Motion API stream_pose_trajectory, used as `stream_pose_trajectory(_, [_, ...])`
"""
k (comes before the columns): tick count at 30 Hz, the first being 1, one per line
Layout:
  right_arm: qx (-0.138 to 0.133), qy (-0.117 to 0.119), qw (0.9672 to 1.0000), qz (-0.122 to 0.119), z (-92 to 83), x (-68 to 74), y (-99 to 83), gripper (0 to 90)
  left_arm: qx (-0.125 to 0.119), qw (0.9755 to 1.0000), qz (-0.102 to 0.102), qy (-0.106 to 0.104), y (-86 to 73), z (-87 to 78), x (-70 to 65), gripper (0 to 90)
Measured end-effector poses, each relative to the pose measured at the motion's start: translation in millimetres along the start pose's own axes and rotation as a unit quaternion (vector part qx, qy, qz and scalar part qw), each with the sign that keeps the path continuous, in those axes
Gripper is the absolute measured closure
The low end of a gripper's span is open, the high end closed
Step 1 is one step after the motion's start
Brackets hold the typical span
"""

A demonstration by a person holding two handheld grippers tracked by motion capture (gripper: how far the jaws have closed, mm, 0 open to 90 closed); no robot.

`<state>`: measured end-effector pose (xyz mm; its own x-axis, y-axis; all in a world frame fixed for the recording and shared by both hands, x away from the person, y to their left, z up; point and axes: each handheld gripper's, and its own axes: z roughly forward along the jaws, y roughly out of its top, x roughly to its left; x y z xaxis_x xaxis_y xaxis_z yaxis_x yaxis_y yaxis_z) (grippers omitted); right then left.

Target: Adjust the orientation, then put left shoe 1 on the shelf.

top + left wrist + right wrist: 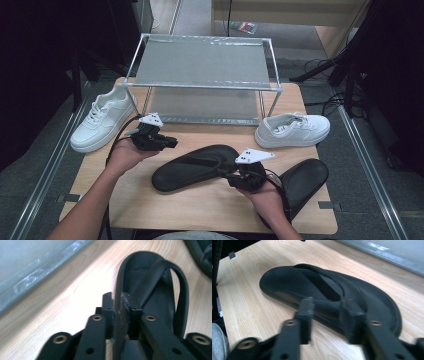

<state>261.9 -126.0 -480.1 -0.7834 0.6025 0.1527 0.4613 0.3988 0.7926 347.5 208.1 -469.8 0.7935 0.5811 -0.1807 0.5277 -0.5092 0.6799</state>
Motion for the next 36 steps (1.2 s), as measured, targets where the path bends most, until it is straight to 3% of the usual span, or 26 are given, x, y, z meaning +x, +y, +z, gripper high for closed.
stream_pose_trajectory(5, [0.006,0.008,0.9999,-0.004,7.6,2.8,1.4,78.8,0.023,0.9997,0.001,-0.007,-7.0,7.1,0.6,86.3])
stream_pose_trajectory(8, [0.025,0.012,0.9995,-0.016,16.0,9.0,0.0,84.2,0.034,0.9993,0.007,-0.017,-9.3,13.1,-2.5,87.5])
stream_pose_trajectory(11, [0.035,0.008,0.9993,-0.01,21.7,13.6,-1.3,90.0,0.039,0.9989,0.002,-0.024,-10.8,15.5,-2.8,87.3])
stream_pose_trajectory(15, [0.053,0.015,0.9984,0.011,29.2,16.2,-1.2,90.0,0.044,0.9986,-0.007,-0.027,-13.7,18.7,-0.5,88.1])
stream_pose_trajectory(18, [0.054,0.009,0.9985,0.006,33.4,15.0,-1.6,90.0,0.045,0.9984,-0.011,-0.032,-14.7,22.0,1.3,88.3])
stream_pose_trajectory(23, [0.051,0.016,0.9984,0.02,36.9,9.3,-3.0,90.0,0.06,0.9977,0.001,-0.031,-14.4,27.7,-2.0,88.3])
stream_pose_trajectory(29, [0.048,0.012,0.9988,0.002,37.9,9.3,-3.8,90.0,0.06,0.9978,0.002,-0.026,-14.8,27.6,-4.4,89.1])
stream_pose_trajectory(36, [0.048,0.014,0.9988,0.004,39.2,7.9,-3.3,90.0,0.055,0.9981,-0.008,-0.025,-18.0,26.5,-6.4,90.0])
